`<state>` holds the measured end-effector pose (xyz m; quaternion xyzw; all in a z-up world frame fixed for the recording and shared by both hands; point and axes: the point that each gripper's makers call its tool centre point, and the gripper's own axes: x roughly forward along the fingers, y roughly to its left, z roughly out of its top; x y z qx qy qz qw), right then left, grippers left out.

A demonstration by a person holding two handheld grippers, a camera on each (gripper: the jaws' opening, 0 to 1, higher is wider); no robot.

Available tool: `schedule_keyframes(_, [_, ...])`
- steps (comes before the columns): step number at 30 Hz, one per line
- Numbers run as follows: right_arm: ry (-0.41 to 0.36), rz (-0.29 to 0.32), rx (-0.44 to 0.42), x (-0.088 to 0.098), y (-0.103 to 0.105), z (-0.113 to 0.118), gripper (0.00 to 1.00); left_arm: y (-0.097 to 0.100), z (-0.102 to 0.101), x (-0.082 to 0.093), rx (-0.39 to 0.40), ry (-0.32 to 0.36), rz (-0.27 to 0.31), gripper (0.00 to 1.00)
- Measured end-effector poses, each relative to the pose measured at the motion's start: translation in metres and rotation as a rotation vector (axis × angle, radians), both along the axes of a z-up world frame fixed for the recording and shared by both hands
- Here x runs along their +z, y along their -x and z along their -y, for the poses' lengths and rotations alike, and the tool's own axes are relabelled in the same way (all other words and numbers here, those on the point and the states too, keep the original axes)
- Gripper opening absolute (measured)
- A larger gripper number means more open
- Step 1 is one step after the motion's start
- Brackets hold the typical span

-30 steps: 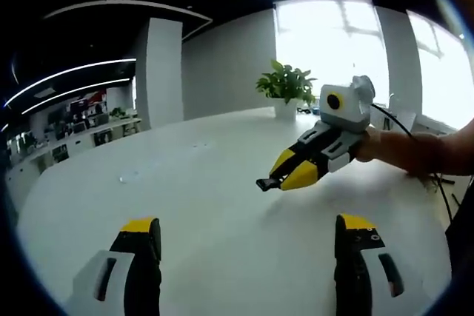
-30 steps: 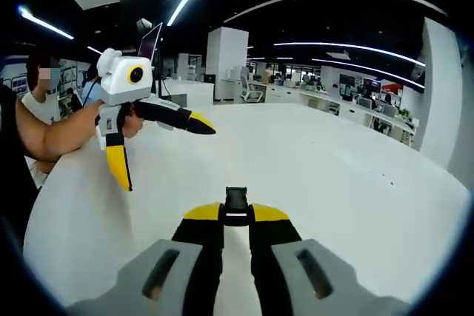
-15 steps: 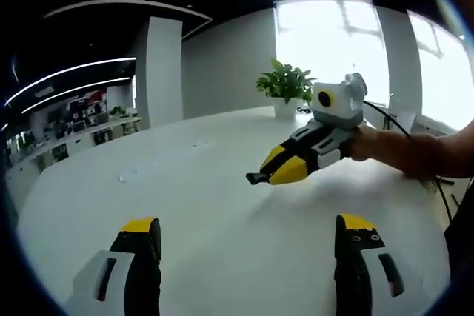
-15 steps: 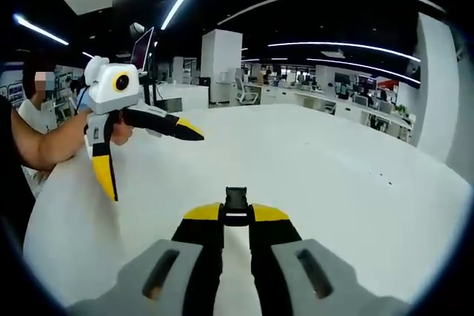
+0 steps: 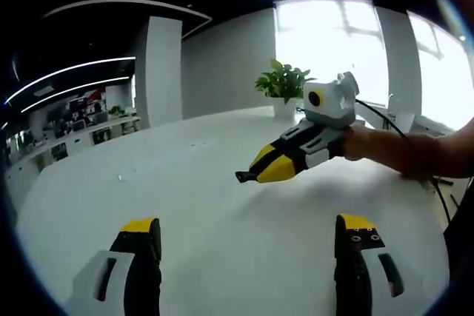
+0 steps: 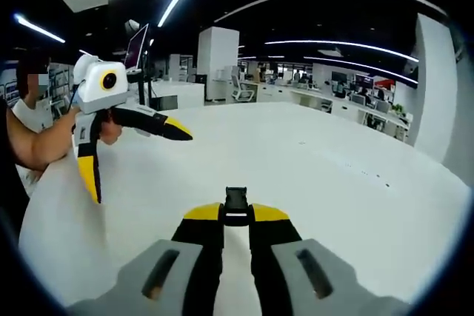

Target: Snap the two parts of the plastic buckle together until the buckle closes and remains connected.

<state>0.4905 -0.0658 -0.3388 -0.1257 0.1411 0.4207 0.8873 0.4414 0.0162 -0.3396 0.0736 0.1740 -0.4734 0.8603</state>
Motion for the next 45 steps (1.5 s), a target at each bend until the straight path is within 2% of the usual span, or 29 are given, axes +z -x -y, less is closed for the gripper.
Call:
schedule_keyframes(13, [0.027,-0.006,-0.014,-0.005,-0.018,0.0,0.12,0.003,0.002,0.0,-0.016,0.002,-0.002,0.99])
schedule_keyframes(25, [0.024,0.001,-0.012,-0.001,-0.027,-0.003,0.12,0.004,0.003,0.001,-0.021,0.003,0.001,0.99])
schedule_keyframes(45, [0.029,-0.002,-0.027,-0.005,-0.044,-0.002,0.12,0.003,0.004,0.001,-0.024,-0.001,0.008,0.99])
